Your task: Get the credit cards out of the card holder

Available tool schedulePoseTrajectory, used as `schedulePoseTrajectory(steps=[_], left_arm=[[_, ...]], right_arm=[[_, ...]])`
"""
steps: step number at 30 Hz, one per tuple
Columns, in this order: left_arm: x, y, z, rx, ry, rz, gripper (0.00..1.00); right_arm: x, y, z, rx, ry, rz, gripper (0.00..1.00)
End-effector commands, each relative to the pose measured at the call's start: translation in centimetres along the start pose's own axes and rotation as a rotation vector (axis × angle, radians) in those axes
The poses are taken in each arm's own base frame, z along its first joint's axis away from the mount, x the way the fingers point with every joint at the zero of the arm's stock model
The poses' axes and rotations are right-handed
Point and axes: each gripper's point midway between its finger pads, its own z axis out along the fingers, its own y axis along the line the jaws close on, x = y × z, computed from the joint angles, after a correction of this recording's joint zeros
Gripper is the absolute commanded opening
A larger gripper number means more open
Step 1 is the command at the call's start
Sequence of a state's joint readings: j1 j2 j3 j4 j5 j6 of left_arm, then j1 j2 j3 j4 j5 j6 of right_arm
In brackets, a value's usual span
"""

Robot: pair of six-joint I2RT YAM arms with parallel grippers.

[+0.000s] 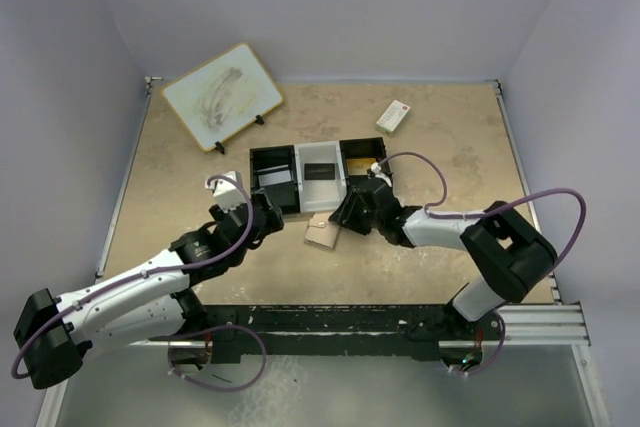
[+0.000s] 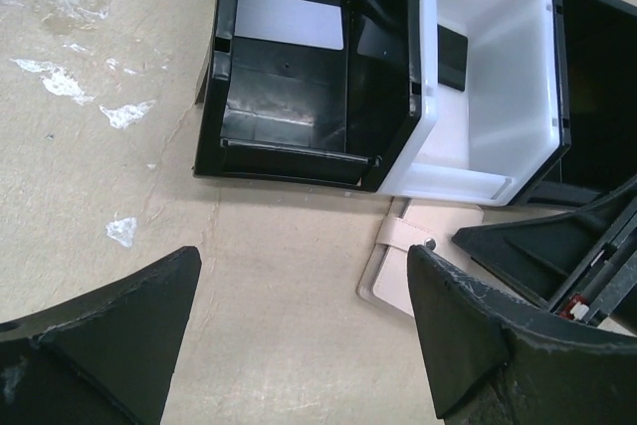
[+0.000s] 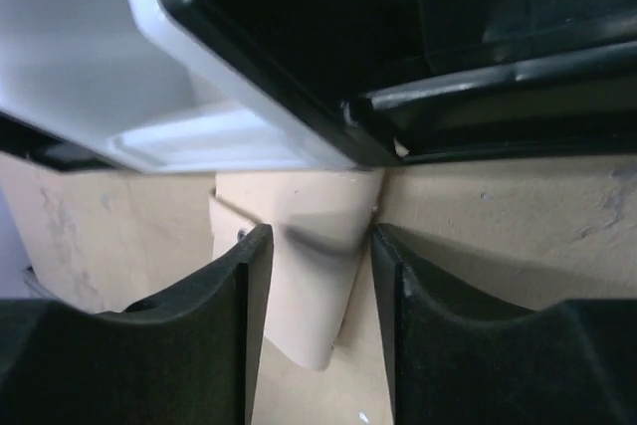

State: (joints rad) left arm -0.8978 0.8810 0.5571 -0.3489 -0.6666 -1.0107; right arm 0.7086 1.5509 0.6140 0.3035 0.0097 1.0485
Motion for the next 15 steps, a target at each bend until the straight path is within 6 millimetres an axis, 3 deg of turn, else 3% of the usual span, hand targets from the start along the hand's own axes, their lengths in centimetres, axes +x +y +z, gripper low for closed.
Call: schedulePoseTrajectory(steps=[1,7,13,15], left_arm=[[-1.0,-0.6,-0.3,0.017,-0.025,-0.002,0.82],[0.6,-1.2,0.0,0.079,0.019,-0.008,0.83],[2.4,-2.7,0.5,0.152,0.079,0.007,0.82],[3.4,-3.5,0.5,0.2,0.119,0.018,0.82]], right_arm=[[0.6,-0.5,1.0,0.054,-0.002,-0.051,0.41],[3.7,-1.9,-0.3,0.055,0.028,-0.059,0.11],[8.8,-2.0,-2.7,0.01,0.129,-0.098,0.07],[11.1,-2.3,-3.8,0.023,0.179,-0.062,0.14]])
